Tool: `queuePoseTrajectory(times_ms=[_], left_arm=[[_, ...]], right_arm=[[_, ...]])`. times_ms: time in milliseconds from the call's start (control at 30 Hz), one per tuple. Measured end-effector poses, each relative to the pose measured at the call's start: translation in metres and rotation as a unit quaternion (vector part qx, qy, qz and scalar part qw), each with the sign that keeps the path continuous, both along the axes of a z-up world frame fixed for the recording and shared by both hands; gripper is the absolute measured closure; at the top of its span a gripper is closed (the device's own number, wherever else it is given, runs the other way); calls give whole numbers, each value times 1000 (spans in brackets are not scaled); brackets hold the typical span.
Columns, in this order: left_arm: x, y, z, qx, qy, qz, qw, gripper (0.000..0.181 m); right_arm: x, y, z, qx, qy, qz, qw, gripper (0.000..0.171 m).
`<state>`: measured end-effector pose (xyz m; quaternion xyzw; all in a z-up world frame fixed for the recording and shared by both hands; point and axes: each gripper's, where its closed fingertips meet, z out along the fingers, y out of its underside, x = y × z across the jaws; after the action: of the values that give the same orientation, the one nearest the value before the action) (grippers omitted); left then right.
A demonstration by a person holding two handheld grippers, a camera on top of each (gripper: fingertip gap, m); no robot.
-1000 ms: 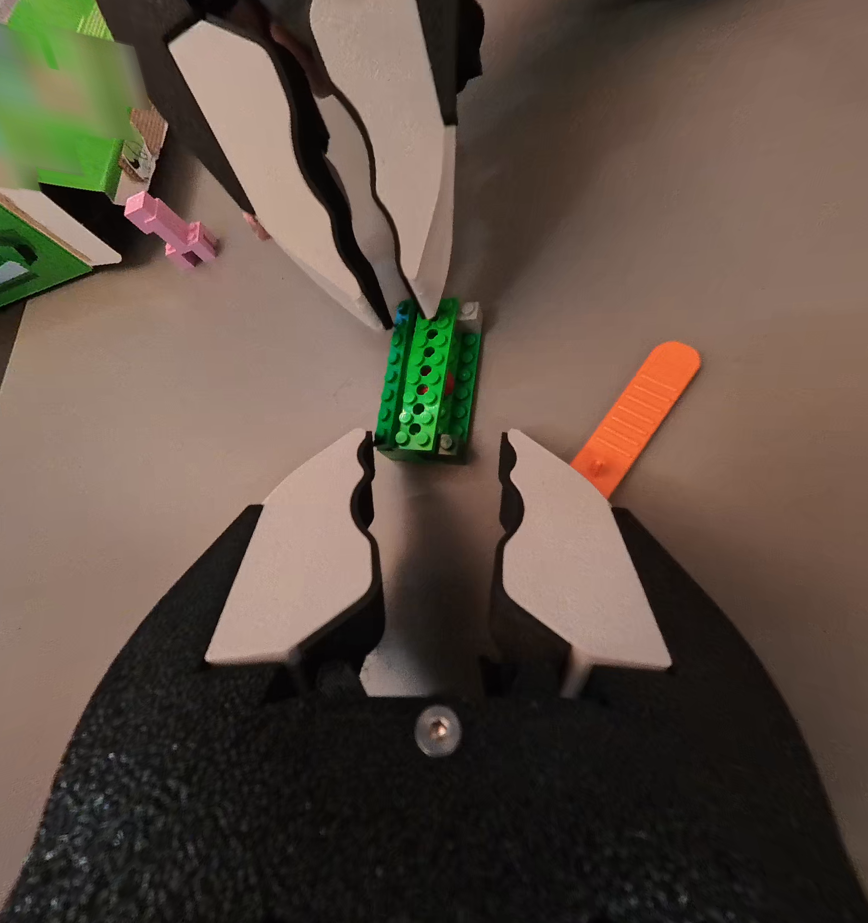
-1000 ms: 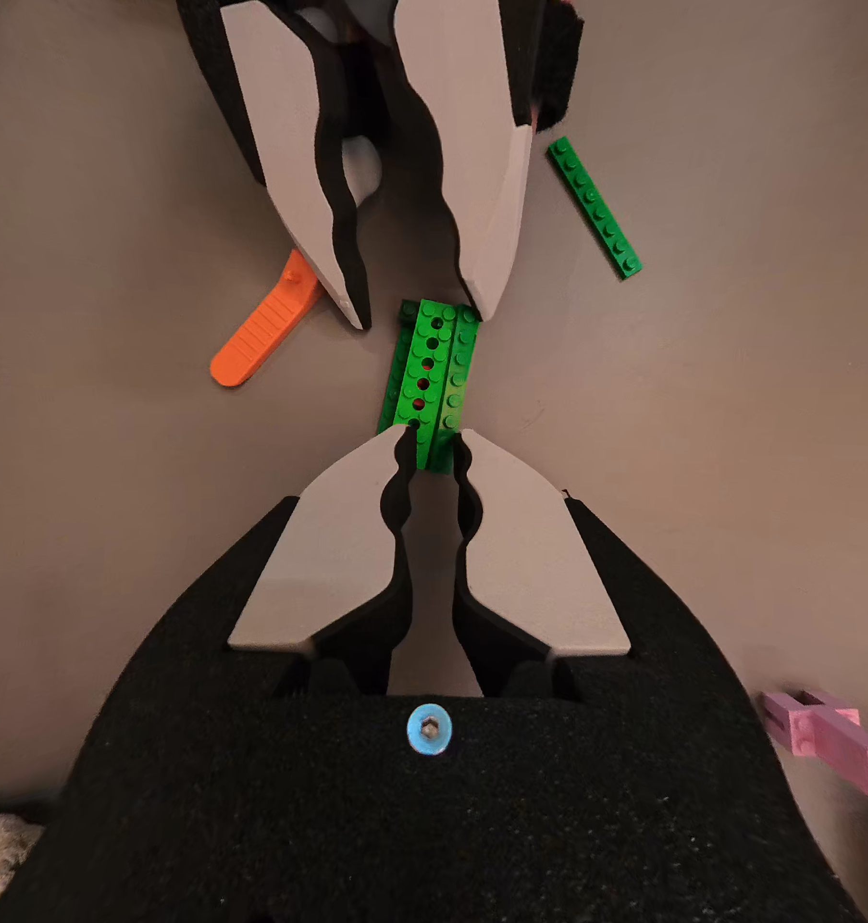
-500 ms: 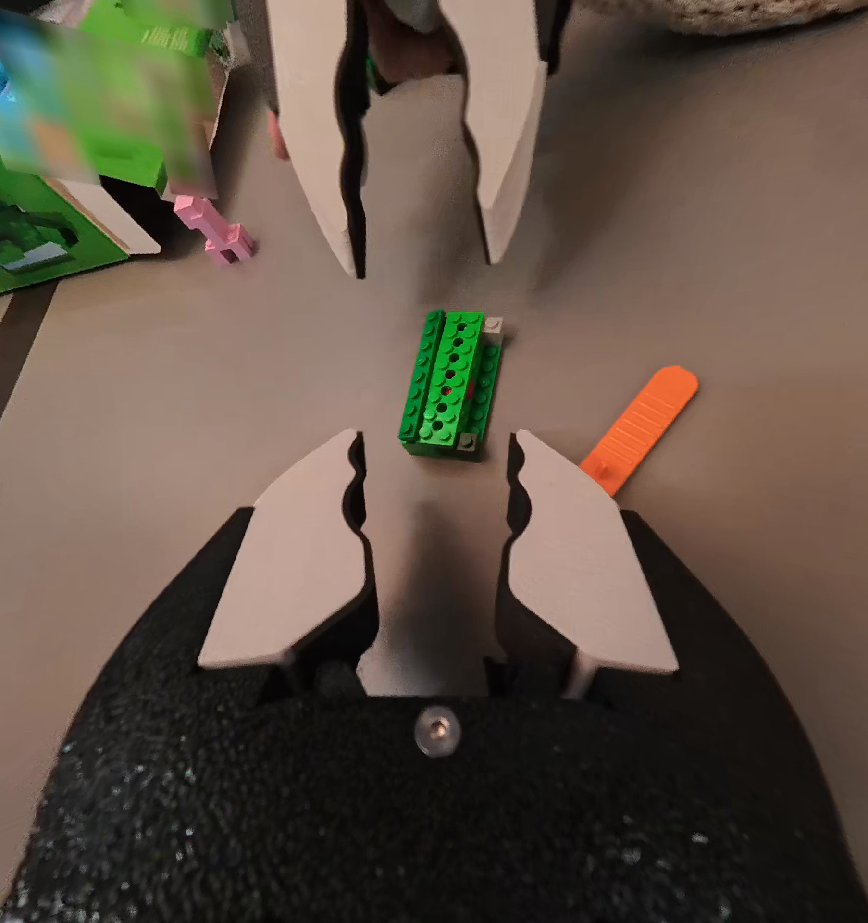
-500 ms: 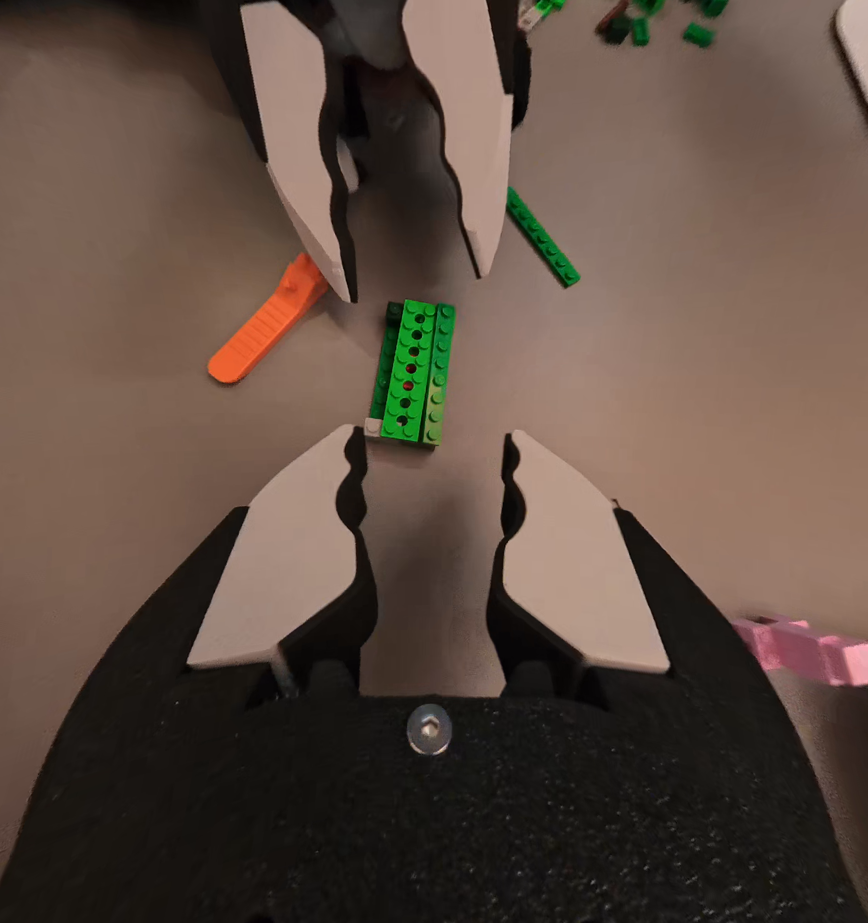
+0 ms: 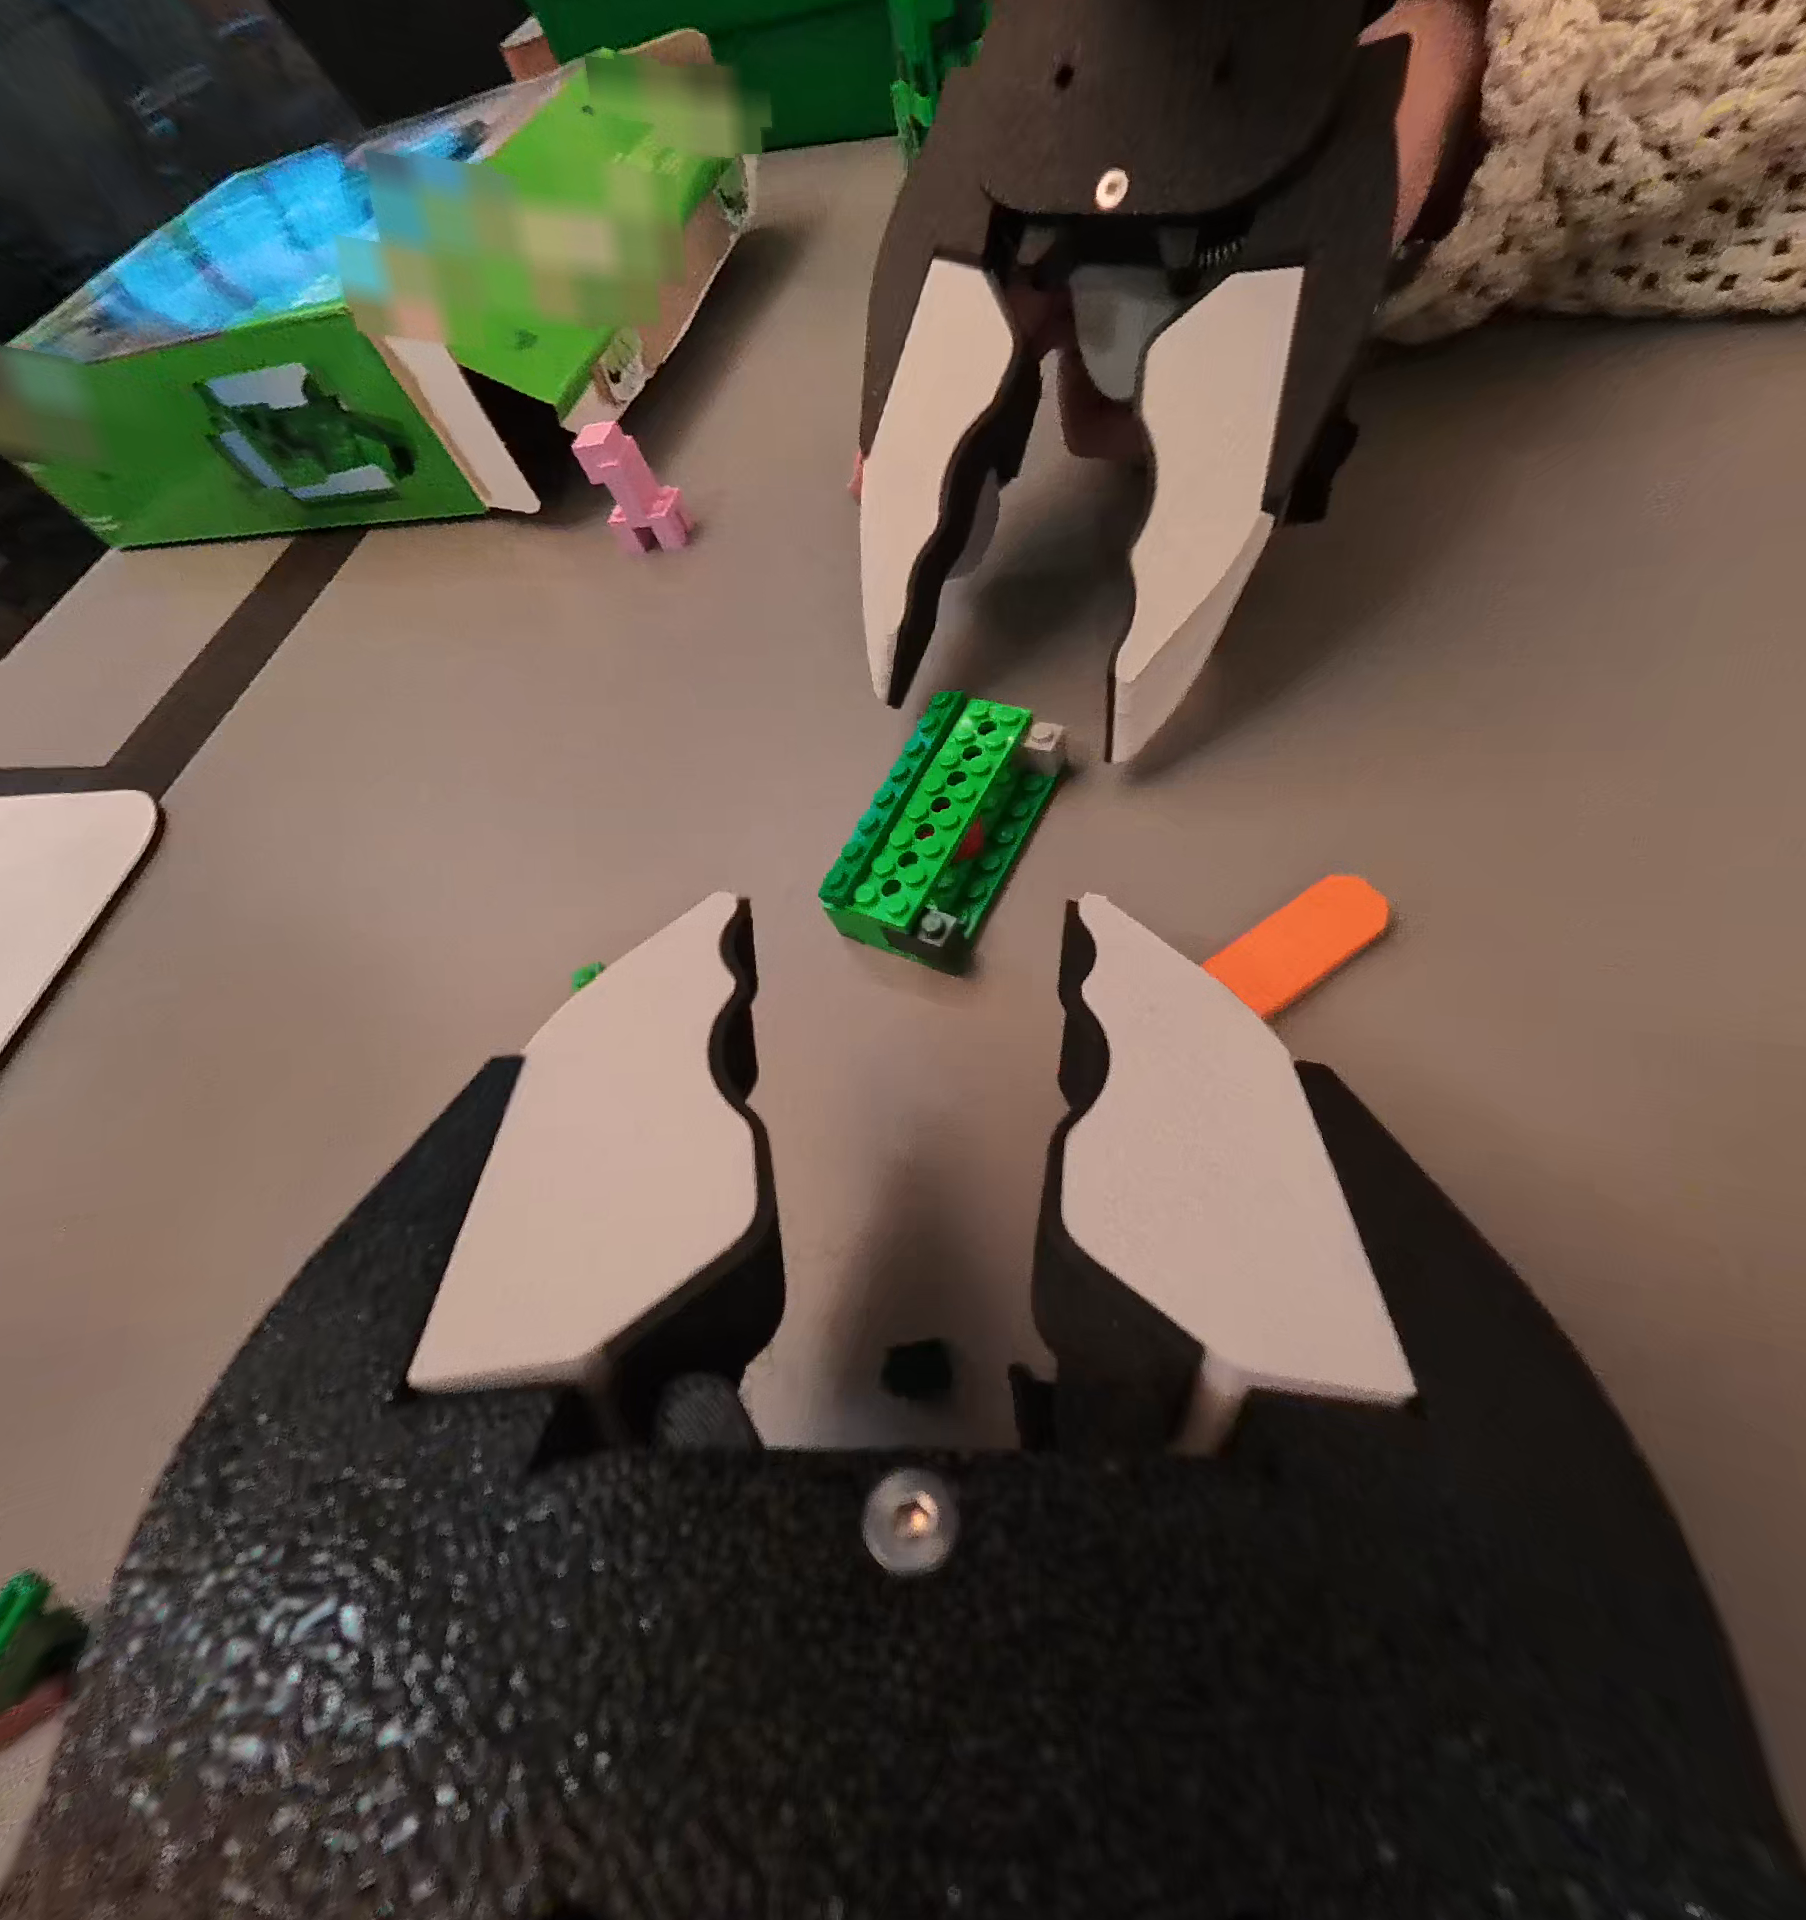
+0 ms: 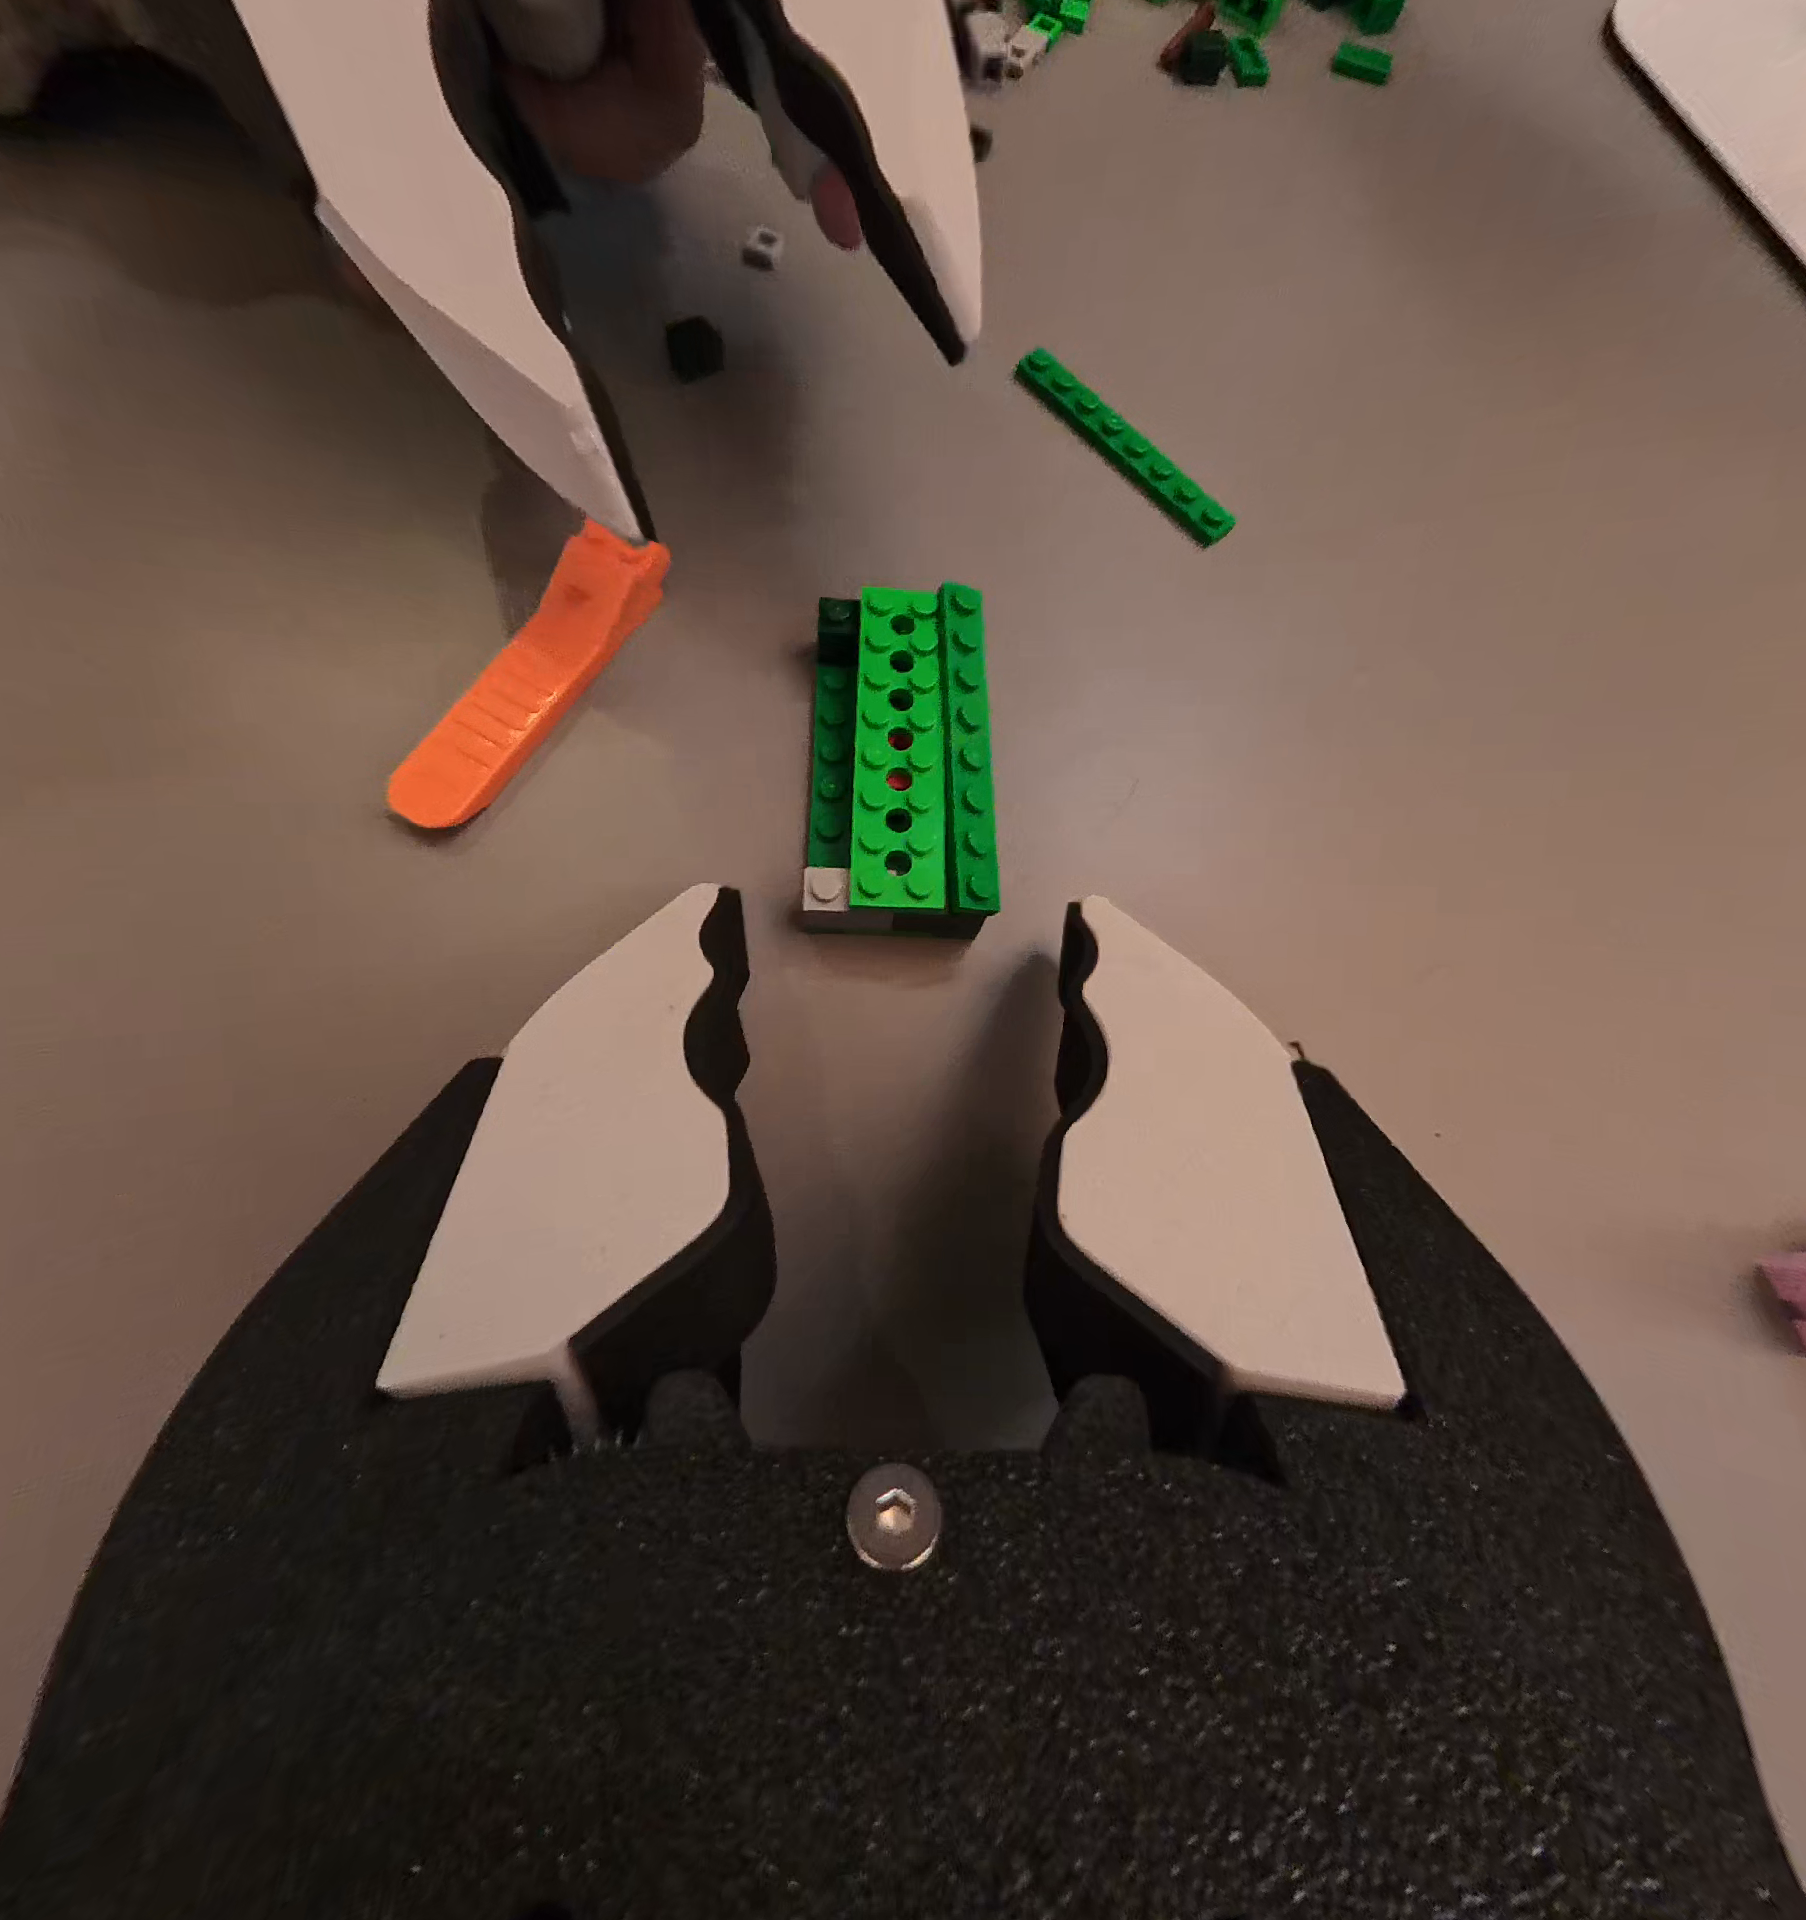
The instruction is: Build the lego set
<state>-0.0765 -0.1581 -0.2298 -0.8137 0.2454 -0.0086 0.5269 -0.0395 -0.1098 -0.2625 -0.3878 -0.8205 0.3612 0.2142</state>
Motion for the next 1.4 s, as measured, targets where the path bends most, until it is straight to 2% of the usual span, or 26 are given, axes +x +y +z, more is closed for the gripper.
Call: queuePoseTrajectory(times_ms=[167,267,500,633,733,867,1267,1400], left_arm=[[3,-8,4,3,1,64,998,127],[10,-9,-2,-25,3,105,994,125],[25,-1,-28,-99,19,155,983,86],[22,14,-22,-93,9,150,984,92],[17,21,-28,-121,-1,147,982,93],[12,24,-35,-137,-15,152,979,95],[15,22,-40,-169,-51,148,973,110],[15,23,-39,-159,-52,136,977,110]], right_arm=[[7,-9,-1,-6,-10,17,1000,119],[13,-19,-2,-12,-21,38,999,123],[27,-34,1,-9,-13,102,995,123],[28,-29,17,-75,17,112,991,124],[26,-23,34,-116,59,113,985,128],[24,-18,39,-149,58,105,981,128],[22,-19,34,-150,45,119,981,123],[23,-19,37,-129,84,132,979,116]])
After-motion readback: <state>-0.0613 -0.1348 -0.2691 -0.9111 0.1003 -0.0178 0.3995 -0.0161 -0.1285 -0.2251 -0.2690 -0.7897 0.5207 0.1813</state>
